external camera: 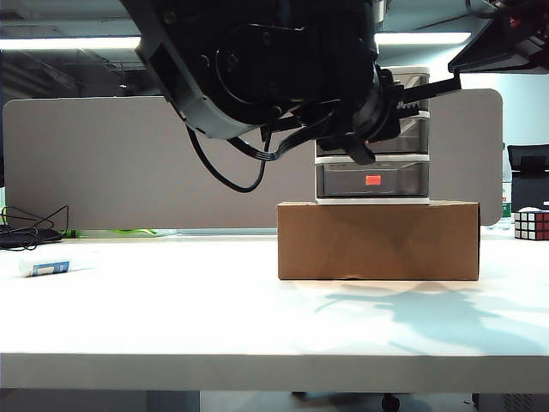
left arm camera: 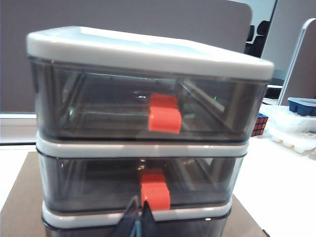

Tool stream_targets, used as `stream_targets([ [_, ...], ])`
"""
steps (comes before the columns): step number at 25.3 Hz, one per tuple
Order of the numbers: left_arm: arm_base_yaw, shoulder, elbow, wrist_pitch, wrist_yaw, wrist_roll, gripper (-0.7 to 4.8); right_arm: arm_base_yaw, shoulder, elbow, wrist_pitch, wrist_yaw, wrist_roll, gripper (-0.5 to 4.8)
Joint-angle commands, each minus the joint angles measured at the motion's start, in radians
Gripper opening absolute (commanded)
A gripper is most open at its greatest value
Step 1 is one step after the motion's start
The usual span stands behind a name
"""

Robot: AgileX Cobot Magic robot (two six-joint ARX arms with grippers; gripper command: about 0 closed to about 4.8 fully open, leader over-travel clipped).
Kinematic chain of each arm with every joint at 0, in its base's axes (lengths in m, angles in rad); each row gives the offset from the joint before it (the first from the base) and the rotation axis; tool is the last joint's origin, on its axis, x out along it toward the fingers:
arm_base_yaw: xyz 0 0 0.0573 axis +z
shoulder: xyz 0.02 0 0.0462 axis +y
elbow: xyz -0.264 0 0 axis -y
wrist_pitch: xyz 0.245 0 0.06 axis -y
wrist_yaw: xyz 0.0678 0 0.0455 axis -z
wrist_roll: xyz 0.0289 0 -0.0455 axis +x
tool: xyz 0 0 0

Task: Open the second layer of the drawer on the table, pick up a bottle of cleaner on the table and put it in, and finally close the drawer.

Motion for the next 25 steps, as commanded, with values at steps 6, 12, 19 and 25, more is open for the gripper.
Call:
stream_targets([
  [6,-0.002,0.014,0.017,0.005,0.046,-0.011,1.25,0.001,-0.003,0.003,0.014,-0.002,0.0,-0.05],
  [12,0.0,0.019,0.028,-0.019,0.033,-0.008,1.61,0.001,-0.003,0.003,0.013,-0.002,0.0,-0.05],
  [19,0.002,0.052,0.069,-0.019,0.015,0.002,1.61,0.001,-0.003,0.003,0.014,-0.002,0.0,-0.05],
  [25,0.005,0.063,0.103,-0.035,-0.043,0.041,1.6,0.001,-0.003,0.003,0.013,-0.002,0.0,-0.05],
])
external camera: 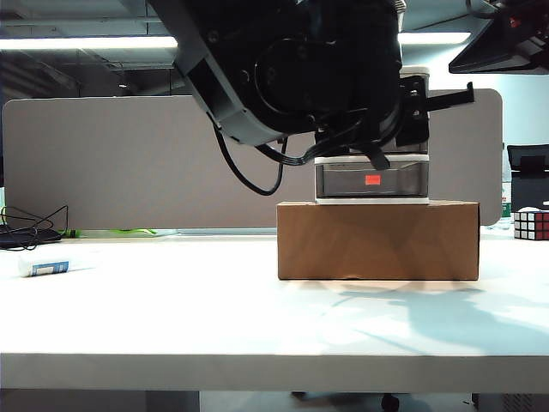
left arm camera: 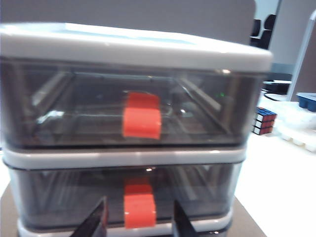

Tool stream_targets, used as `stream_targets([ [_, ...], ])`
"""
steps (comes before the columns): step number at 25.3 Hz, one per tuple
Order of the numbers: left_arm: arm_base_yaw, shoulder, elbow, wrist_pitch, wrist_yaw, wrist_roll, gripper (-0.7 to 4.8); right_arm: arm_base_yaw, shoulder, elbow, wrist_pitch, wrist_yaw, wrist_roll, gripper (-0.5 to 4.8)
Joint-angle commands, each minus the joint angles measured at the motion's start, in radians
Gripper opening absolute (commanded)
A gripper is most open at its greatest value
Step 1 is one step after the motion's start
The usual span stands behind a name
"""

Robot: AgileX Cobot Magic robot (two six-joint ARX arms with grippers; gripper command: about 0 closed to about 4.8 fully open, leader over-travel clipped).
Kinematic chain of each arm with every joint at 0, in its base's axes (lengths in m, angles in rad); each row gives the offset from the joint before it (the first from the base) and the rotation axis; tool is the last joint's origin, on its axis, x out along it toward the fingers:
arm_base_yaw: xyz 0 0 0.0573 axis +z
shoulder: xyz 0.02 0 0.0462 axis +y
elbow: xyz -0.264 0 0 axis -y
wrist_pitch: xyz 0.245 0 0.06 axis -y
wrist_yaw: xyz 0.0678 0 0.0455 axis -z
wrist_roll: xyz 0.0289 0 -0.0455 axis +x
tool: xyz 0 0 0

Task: Open the second layer of the drawer on the table, pick up a bottle of cleaner on the table and put it in, and finally close the drawer.

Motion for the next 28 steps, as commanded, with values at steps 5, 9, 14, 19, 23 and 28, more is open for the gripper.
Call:
stream_targets([
  [5,0.016,0.002,0.005,-0.007,0.006,-0.029,1.6,0.0,-0.003,0.003,0.016,-0.002,0.0,-0.05],
  [9,0.022,0.009,0.008,-0.006,0.047,-0.048,1.57,0.001,-0.002,0.003,0.016,-0.002,0.0,-0.05],
  [14,0.027,0.011,0.036,-0.048,0.047,-0.048,1.52,0.001,-0.003,0.003,0.016,-0.002,0.0,-0.05],
  [19,0.029,0.022,0.043,-0.05,0.056,-0.051,1.52,0.001,-0.003,0.003,0.017,-0.002,0.0,-0.05],
  [23,0.033,0.037,0.054,-0.05,0.058,-0.051,1.52,0.001,-0.003,0.003,0.017,-0.002,0.0,-0.05],
  [28,0.034,0.038,0.06,-0.05,0.058,-0.044,1.52,0.001,-0.003,0.003,0.017,-0.002,0.0,-0.05],
])
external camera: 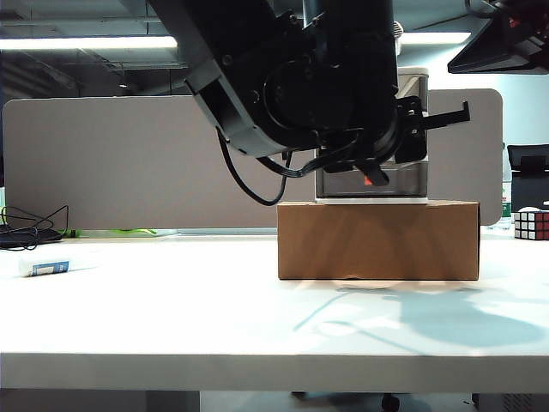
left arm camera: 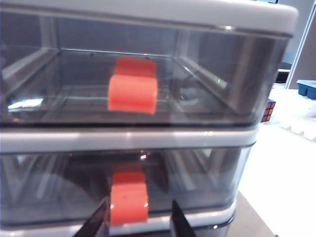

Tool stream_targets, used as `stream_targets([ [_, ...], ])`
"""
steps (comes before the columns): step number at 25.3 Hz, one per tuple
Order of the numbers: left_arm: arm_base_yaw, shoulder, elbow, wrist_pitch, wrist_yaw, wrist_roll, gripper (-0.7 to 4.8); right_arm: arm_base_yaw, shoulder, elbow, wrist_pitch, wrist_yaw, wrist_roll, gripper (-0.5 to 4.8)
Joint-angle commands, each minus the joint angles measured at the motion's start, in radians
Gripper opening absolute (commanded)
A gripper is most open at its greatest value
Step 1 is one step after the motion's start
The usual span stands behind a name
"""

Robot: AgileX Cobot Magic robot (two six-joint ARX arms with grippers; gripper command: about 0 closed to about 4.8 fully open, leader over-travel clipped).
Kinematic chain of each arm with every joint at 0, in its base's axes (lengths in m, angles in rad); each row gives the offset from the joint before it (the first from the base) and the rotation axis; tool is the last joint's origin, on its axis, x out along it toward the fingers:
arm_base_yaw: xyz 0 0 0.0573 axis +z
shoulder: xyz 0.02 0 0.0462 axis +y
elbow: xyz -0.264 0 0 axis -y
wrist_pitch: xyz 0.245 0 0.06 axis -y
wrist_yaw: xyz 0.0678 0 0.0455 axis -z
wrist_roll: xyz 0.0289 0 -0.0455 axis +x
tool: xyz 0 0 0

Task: Open the second layer of the drawer on the table, pick up a bottle of cleaner on the table and put it in, and finally close the drawer.

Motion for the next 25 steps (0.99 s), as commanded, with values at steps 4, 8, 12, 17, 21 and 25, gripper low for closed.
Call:
stream_targets([
  [4,0.003,-0.005,0.009,0.023,-0.005,0.006,1.52,0.0,-0.003,0.003,0.016,-0.002,-0.001,-0.05],
  [8,0.003,-0.005,0.009,0.044,-0.012,0.046,1.52,0.0,-0.003,0.003,0.016,-0.002,-0.001,-0.05],
  [12,0.005,-0.005,0.009,0.048,-0.014,0.048,1.51,0.0,-0.003,0.003,0.016,-0.002,-0.001,-0.05],
  [17,0.008,-0.005,0.009,0.048,-0.015,0.048,1.44,0.0,-0.003,0.003,0.016,-0.002,0.0,-0.05],
  [21,0.008,-0.005,0.009,0.048,-0.012,0.048,1.05,0.0,-0.003,0.003,0.016,-0.002,-0.001,-0.05],
  [25,0.008,-0.005,0.009,0.047,-0.011,0.048,0.78,0.0,-0.003,0.003,0.016,-0.002,0.0,-0.05],
])
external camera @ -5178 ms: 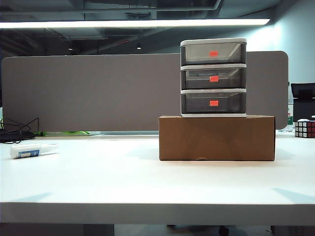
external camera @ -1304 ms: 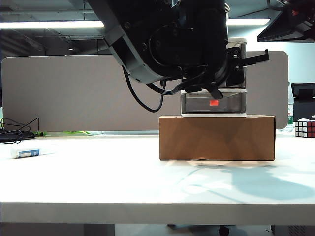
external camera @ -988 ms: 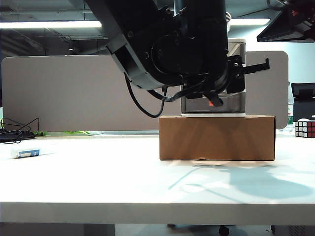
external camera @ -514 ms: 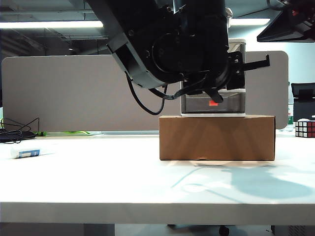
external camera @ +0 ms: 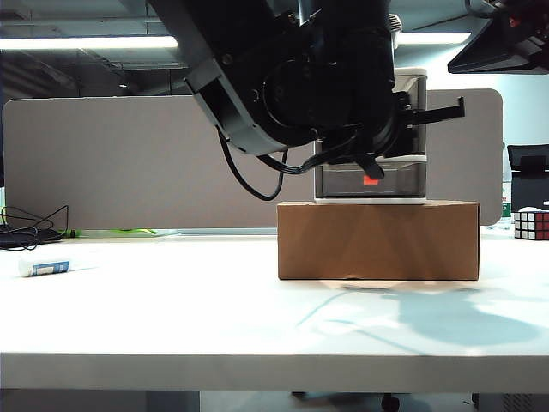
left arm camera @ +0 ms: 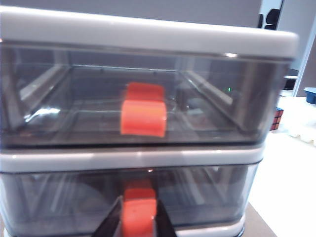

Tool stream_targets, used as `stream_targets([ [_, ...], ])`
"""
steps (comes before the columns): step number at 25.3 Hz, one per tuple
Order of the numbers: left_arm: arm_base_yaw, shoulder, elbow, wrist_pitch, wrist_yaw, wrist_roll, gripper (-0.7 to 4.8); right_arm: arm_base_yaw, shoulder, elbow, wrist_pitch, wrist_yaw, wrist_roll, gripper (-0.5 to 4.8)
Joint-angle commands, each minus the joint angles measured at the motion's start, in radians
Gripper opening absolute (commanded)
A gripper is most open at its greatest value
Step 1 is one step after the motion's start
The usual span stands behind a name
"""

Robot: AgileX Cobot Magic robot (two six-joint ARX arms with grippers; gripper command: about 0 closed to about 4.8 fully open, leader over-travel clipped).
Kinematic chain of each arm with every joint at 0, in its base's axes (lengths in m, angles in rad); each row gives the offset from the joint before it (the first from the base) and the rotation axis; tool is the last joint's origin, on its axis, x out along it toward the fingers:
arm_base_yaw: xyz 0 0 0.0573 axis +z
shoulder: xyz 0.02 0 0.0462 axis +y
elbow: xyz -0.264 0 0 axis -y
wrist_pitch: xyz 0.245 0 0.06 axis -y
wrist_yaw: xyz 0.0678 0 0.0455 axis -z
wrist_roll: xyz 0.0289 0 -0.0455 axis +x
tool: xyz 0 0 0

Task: Open the second layer of the drawer on the table, pick up a bottle of cleaner on the table and put it in, and finally close the drawer.

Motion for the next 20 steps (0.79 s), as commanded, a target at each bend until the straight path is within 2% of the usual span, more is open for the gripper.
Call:
stream_targets([
  [1,0.002,-0.004,0.005,0.014,0.001,0.002,0.78,0.0,-0.003,0.003,0.016,-0.002,0.0,-0.05],
  [6,0.002,-0.004,0.005,0.013,0.001,0.002,-0.06,0.002,-0.003,0.003,0.017,-0.002,0.0,-0.05],
  [11,0.0,-0.004,0.005,0.013,0.0,0.002,-0.06,0.003,0.004,0.003,0.04,-0.001,0.0,-0.05],
  [17,-0.005,-0.004,0.005,0.013,0.0,-0.002,-0.06,0.017,0.111,0.004,0.201,-0.001,0.008,-0.05],
  [20,-0.005,-0.004,0.005,0.012,0.001,-0.01,-0.06,0.021,0.163,0.019,0.224,-0.001,0.008,-0.05],
])
